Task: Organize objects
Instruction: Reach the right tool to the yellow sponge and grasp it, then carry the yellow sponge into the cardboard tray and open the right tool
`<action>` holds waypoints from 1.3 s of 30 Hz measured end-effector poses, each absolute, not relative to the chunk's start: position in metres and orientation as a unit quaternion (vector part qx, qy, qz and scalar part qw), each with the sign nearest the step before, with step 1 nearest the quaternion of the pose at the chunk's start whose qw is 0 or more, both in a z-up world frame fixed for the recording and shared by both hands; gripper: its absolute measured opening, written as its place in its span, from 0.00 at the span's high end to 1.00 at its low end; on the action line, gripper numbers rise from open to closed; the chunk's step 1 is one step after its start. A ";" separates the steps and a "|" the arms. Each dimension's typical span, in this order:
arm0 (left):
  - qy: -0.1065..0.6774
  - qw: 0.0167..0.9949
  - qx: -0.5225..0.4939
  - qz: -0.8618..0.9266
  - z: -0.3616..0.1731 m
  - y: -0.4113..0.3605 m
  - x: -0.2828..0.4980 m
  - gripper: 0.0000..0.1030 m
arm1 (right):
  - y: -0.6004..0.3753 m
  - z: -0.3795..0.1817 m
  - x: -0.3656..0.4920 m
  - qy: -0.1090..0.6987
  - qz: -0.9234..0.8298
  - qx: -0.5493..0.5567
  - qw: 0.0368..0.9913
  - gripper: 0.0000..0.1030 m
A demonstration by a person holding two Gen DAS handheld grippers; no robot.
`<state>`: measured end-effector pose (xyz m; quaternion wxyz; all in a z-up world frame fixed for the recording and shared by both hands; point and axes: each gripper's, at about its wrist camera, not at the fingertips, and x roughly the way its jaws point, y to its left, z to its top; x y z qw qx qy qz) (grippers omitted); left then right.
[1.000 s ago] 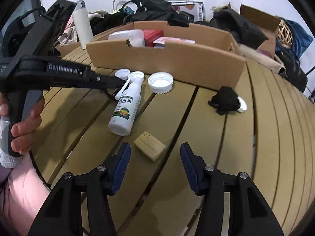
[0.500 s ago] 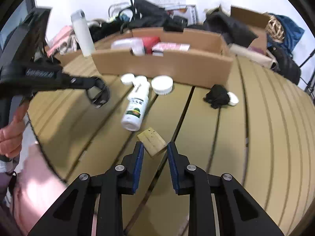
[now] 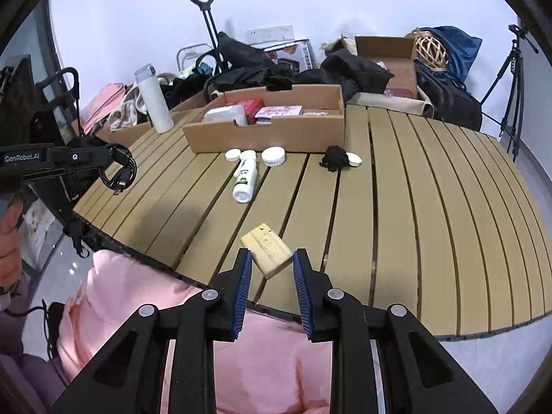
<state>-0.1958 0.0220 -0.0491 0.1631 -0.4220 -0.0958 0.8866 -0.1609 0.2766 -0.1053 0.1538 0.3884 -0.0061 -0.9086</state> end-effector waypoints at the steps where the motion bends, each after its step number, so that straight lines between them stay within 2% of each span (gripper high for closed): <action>1: -0.095 0.167 -0.420 0.887 -0.046 0.023 -0.198 0.98 | 0.277 -0.102 -0.162 -0.006 -0.910 0.385 0.154 0.73; 5: -0.080 0.185 -0.417 0.887 -0.032 0.032 -0.229 0.98 | 0.278 -0.091 -0.181 -0.004 -0.913 0.377 0.157 0.73; 9: -0.080 0.208 -0.422 0.879 -0.018 0.040 -0.285 0.98 | 0.277 -0.071 -0.237 -0.017 -0.913 0.369 0.170 0.73; 15: -0.093 0.207 -0.473 0.851 -0.041 0.051 -0.399 0.98 | 0.258 -0.060 -0.351 -0.019 -0.902 0.391 0.184 0.73; 21: -0.069 0.176 -0.534 0.824 -0.108 0.057 -0.475 0.98 | 0.224 -0.111 -0.467 -0.035 -0.869 0.454 0.194 0.73; 28: -0.024 0.179 -0.548 0.817 -0.144 0.058 -0.490 0.97 | 0.198 -0.165 -0.514 -0.055 -0.841 0.495 0.209 0.73; 30: -0.021 0.175 -0.548 0.818 -0.144 0.056 -0.491 0.88 | 0.193 -0.174 -0.519 -0.060 -0.836 0.502 0.216 0.73; 33: -0.021 0.172 -0.544 0.821 -0.137 0.053 -0.489 0.86 | 0.194 -0.179 -0.523 -0.079 -0.828 0.509 0.223 0.71; 34: -0.020 0.171 -0.539 0.824 -0.131 0.052 -0.486 0.83 | 0.196 -0.178 -0.524 -0.081 -0.829 0.510 0.217 0.67; 36: -0.017 0.164 -0.531 0.831 -0.119 0.049 -0.481 0.69 | 0.202 -0.171 -0.523 -0.085 -0.832 0.505 0.214 0.61; 38: -0.018 0.153 -0.522 0.839 -0.102 0.042 -0.471 0.65 | 0.210 -0.157 -0.517 -0.088 -0.838 0.495 0.210 0.52; 39: -0.016 0.149 -0.521 0.841 -0.096 0.040 -0.467 0.64 | 0.215 -0.146 -0.511 -0.086 -0.843 0.488 0.208 0.51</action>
